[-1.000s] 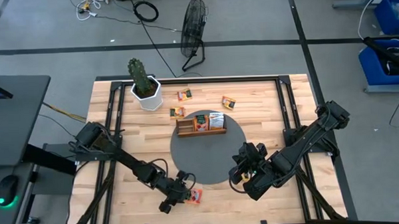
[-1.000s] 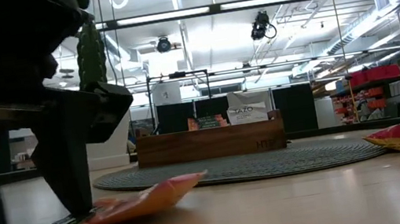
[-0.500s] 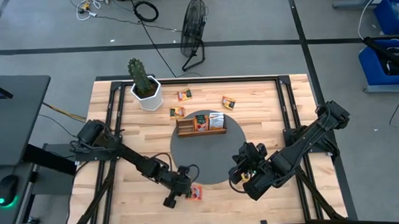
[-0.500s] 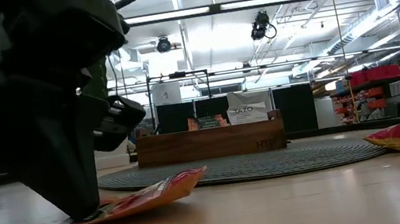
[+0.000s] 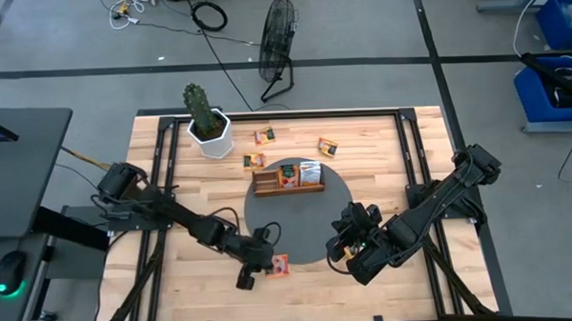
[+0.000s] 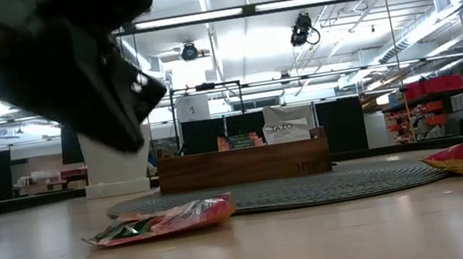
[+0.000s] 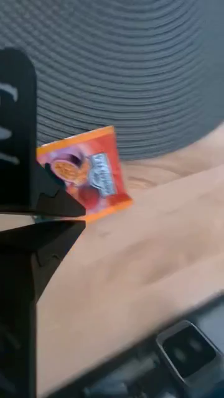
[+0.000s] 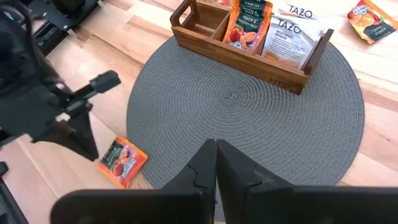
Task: Pick & Place Tea
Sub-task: Put the pink tea bag into the middle section of the wooden organizer
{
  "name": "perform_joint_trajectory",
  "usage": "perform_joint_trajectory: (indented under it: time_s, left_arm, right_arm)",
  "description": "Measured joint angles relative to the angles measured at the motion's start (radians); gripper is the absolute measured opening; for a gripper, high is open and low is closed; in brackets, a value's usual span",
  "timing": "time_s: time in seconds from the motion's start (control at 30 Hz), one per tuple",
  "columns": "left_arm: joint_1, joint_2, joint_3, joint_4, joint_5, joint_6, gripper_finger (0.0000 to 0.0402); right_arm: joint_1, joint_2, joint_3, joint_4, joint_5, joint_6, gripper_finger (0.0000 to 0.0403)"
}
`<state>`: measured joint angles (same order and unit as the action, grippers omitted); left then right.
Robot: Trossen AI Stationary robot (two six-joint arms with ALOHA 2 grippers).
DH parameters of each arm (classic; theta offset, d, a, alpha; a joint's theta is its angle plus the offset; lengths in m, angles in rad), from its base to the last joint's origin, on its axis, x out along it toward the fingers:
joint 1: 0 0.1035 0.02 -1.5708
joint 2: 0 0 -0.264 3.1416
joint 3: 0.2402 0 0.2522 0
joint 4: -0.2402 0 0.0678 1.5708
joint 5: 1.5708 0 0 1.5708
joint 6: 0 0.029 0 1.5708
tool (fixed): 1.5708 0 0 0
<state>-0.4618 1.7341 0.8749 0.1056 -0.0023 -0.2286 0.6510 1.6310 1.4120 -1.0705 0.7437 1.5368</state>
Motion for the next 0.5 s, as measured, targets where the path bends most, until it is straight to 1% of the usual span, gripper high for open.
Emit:
perform_joint_trajectory:
  time_s: [0.07, 0.13, 0.2, 0.27, 0.5]
  left_arm:
    - [0.006, -0.008, 0.002, 0.008, 0.004, 0.005, 0.0026]
    - [0.011, -0.007, 0.001, 0.0, 0.036, 0.077, 0.0036]
    - [0.013, -0.007, 0.002, 0.002, 0.062, 0.132, 0.0055]
    - [0.022, -0.007, 0.002, 0.004, 0.066, 0.131, 0.0083]
    - [0.088, 0.001, 0.002, -0.005, 0.064, 0.023, 0.0189]
  right_arm:
    - [0.0, 0.0, 0.0, 0.001, 0.0, 0.0, 0.0018]
    - [0.0, 0.0, 0.0, 0.001, 0.0, 0.0, 0.0018]
    - [0.0, 0.0, 0.0, 0.003, 0.0, 0.0, 0.0018]
    - [0.0, 0.0, 0.0, 0.006, 0.0, 0.0, 0.0018]
    - [-0.001, 0.0, 0.0, 0.035, 0.0, 0.0, 0.0018]
